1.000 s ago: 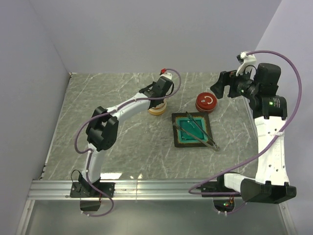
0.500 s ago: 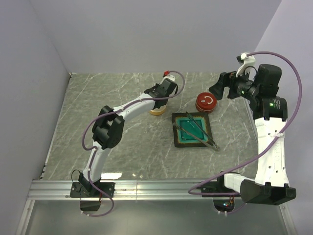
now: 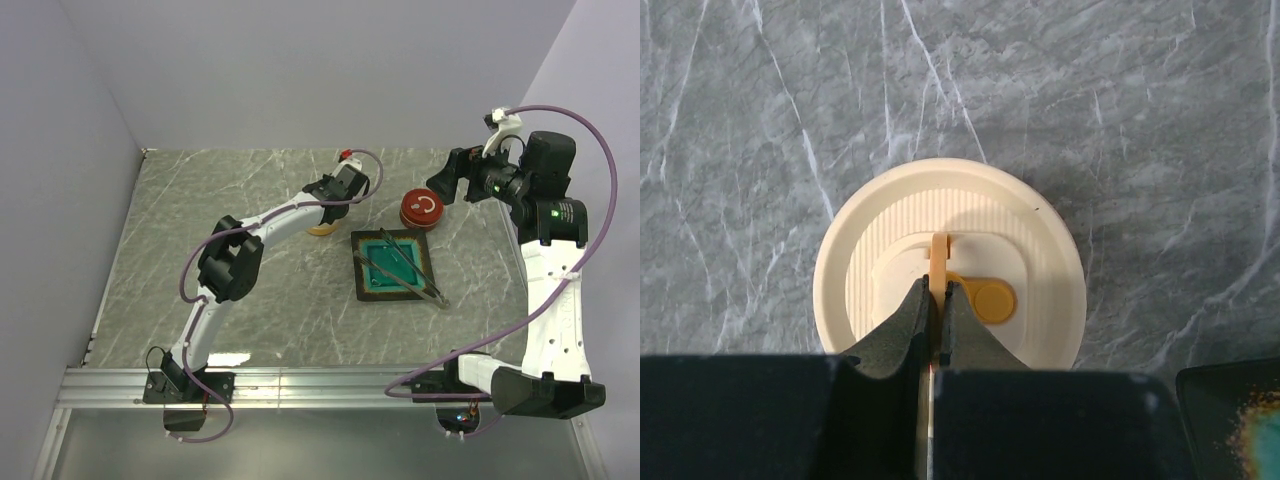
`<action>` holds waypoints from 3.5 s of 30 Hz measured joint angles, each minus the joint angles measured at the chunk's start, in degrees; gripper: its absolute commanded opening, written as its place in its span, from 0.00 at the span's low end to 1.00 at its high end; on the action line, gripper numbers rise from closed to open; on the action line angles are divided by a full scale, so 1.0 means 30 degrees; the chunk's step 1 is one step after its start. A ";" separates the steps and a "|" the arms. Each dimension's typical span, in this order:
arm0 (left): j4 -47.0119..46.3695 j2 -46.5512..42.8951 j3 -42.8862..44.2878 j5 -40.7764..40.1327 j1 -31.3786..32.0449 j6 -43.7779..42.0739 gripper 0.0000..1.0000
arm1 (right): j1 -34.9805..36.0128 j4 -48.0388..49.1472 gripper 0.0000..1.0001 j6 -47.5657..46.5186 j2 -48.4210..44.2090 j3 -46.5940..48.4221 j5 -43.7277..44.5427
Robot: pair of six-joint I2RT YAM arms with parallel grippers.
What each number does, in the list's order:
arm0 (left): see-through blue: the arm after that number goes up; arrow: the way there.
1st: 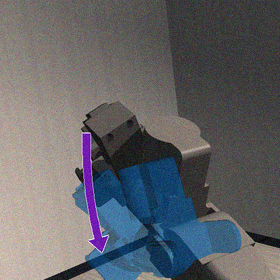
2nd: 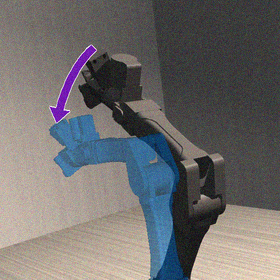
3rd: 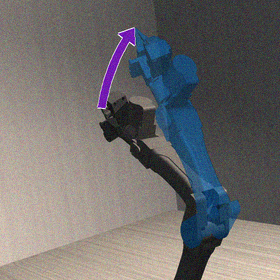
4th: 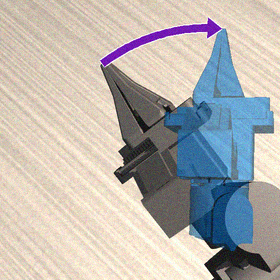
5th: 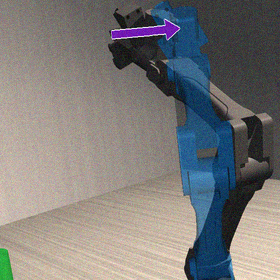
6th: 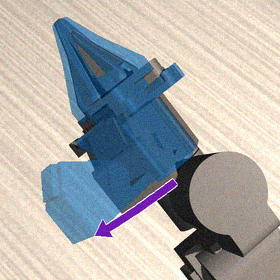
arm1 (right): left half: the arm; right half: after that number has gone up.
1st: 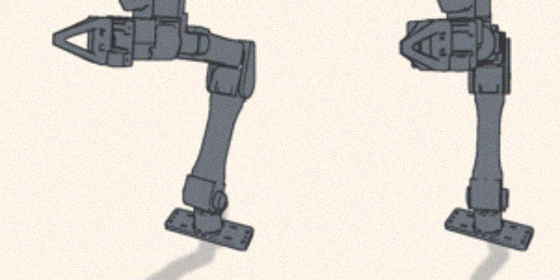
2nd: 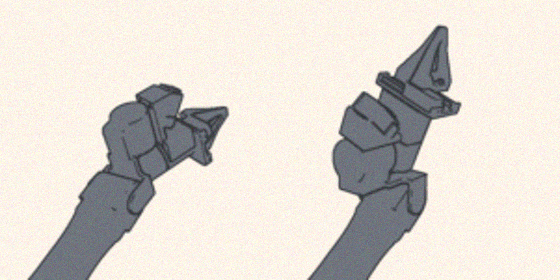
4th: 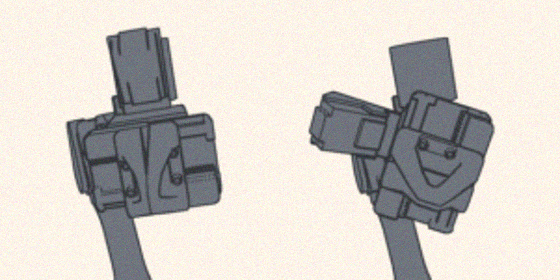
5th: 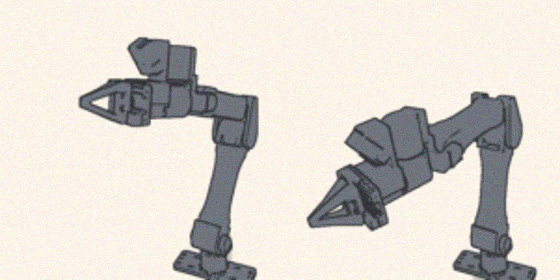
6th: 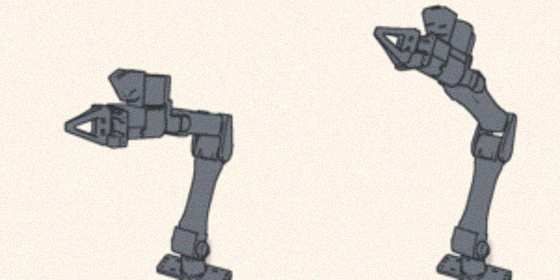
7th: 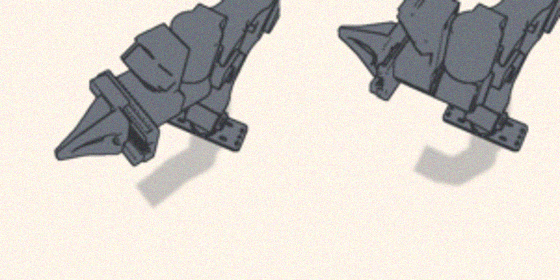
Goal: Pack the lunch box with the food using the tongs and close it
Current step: Put the lid back on the lunch box
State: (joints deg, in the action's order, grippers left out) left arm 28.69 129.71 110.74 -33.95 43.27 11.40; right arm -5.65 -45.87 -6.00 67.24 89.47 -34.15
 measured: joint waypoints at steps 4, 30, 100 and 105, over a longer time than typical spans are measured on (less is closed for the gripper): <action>0.0080 0.0066 0.0066 -0.0131 0.0036 0.0022 0.00 | 0.0000 0.0000 1.00 0.0007 0.0000 0.0000 -0.0036; 0.0532 0.0051 0.0634 0.0036 0.0022 -0.0051 0.00 | -0.0007 0.0000 1.00 0.0066 0.0000 -0.0095 -0.0685; -0.2288 -0.2295 -0.3308 0.8058 -0.2878 0.2215 0.11 | -0.0007 0.0124 1.00 0.0131 0.0058 -0.0590 -0.0998; -0.2331 -0.2295 -0.3315 0.8298 -0.2885 0.2346 0.19 | -0.0007 0.0124 1.00 0.0131 0.0066 -0.0590 -0.0998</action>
State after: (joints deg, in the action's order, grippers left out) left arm 21.69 122.83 100.79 -9.06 34.61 18.44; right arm -5.67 -45.50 -5.61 67.44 87.70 -37.15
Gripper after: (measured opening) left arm 0.158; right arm 0.996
